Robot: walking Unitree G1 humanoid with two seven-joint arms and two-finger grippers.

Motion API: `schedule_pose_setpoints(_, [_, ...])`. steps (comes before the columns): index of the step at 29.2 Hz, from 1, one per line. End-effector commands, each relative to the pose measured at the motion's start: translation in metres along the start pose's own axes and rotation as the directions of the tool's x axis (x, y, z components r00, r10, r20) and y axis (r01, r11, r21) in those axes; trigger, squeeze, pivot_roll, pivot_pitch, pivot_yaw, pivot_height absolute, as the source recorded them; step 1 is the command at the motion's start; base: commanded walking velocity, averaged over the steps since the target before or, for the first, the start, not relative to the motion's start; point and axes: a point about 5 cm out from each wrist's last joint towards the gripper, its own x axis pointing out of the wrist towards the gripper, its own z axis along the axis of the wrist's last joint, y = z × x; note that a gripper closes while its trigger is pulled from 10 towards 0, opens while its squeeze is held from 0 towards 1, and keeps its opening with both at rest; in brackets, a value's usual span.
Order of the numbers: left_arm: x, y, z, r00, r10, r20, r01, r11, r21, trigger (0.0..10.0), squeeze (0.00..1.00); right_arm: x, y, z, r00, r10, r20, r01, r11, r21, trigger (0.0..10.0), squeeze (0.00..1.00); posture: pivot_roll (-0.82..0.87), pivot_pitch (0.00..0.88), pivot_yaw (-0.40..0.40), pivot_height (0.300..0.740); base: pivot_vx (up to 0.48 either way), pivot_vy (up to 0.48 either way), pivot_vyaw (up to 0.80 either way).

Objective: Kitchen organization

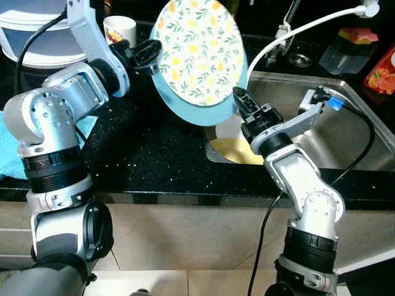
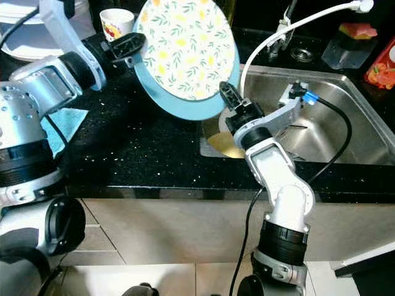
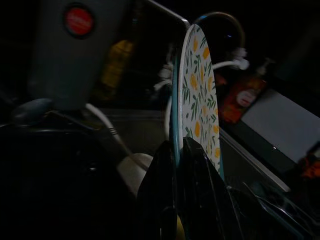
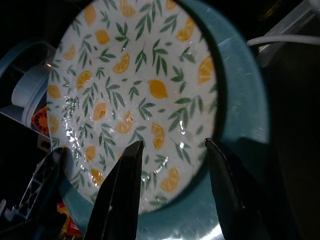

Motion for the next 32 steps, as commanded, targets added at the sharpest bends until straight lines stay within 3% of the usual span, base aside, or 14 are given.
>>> schedule_pose_setpoints(1, [-0.001,-0.010,0.004,0.998,-0.066,0.019,0.066,0.997,0.029,10.0,0.00,0.004,-0.001,-0.007,1.000,-0.013,-0.001,0.013,0.994,0.108,10.0,0.00,0.27,0.114,-0.118,0.740,0.000,0.000,0.00])
schedule_pose_setpoints(6, [-0.002,-0.011,0.007,0.995,-0.092,0.041,0.092,0.996,0.014,10.0,0.00,0.005,-0.004,-0.005,1.000,-0.027,0.015,0.024,0.987,0.159,10.0,0.00,0.27,0.113,-0.119,0.740,0.000,0.000,0.00])
schedule_pose_setpoints(12, [-0.003,-0.012,0.007,0.994,-0.097,0.055,0.095,0.995,0.033,10.0,0.00,0.004,-0.015,-0.006,0.994,-0.106,-0.020,0.107,0.990,0.088,10.0,0.00,0.27,0.105,-0.125,0.740,0.000,0.000,0.00])
schedule_pose_setpoints(17, [-0.005,-0.014,0.007,0.991,-0.116,0.060,0.115,0.993,0.025,10.0,0.00,0.004,-0.017,-0.005,0.993,-0.114,-0.022,0.116,0.989,0.095,10.0,0.00,0.27,0.099,-0.127,0.740,0.000,0.000,0.00])
schedule_pose_setpoints(25, [-0.007,-0.022,-0.001,0.981,-0.193,-0.002,0.193,0.981,-0.004,10.0,0.00,0.008,-0.007,-0.005,0.999,-0.040,-0.005,0.041,0.989,0.145,10.0,0.00,0.27,0.092,-0.128,0.740,0.000,0.000,0.00])
schedule_pose_setpoints(26, [-0.007,-0.023,-0.003,0.980,-0.200,-0.014,0.200,0.980,-0.013,10.0,0.00,0.009,-0.005,-0.005,1.000,-0.029,0.000,0.028,0.988,0.150,9.2,0.00,0.27,0.092,-0.128,0.740,0.000,0.000,0.00])
schedule_pose_setpoints(27, [-0.007,-0.023,-0.003,0.980,-0.200,-0.014,0.200,0.980,-0.013,10.0,0.00,0.009,-0.005,-0.005,1.000,-0.029,0.000,0.028,0.988,0.150,9.2,0.00,0.27,0.092,-0.128,0.740,0.000,0.000,0.00])
schedule_pose_setpoints(28, [-0.007,-0.021,-0.006,0.981,-0.190,-0.040,0.188,0.982,-0.032,10.0,0.00,0.009,-0.004,-0.005,1.000,-0.017,0.007,0.016,0.988,0.156,7.6,0.00,0.27,0.093,-0.128,0.740,0.000,0.000,0.00])
schedule_pose_setpoints(29, [-0.006,-0.019,-0.008,0.982,-0.177,-0.061,0.174,0.984,-0.046,10.0,0.00,0.010,-0.003,-0.004,1.000,-0.010,0.012,0.008,0.987,0.160,6.9,0.00,0.27,0.094,-0.127,0.740,0.000,0.000,0.00])
schedule_pose_setpoints(30, [-0.006,-0.019,-0.008,0.982,-0.177,-0.061,0.174,0.984,-0.046,10.0,0.00,0.010,-0.003,-0.004,1.000,-0.010,0.012,0.008,0.987,0.160,6.9,0.00,0.27,0.094,-0.127,0.740,0.000,0.000,0.00])
schedule_pose_setpoints(31, [-0.006,-0.017,-0.012,0.983,-0.158,-0.088,0.152,0.985,-0.077,10.0,0.00,0.010,-0.002,-0.004,1.000,-0.003,0.018,0.000,0.986,0.164,4.8,0.00,0.27,0.094,-0.127,0.740,0.000,0.000,0.00])
schedule_pose_setpoints(32, [-0.006,-0.017,-0.012,0.983,-0.158,-0.088,0.152,0.985,-0.077,10.0,0.00,0.010,-0.002,-0.004,1.000,-0.003,0.018,0.000,0.986,0.164,4.8,0.00,0.27,0.094,-0.127,0.740,0.000,0.000,0.00])
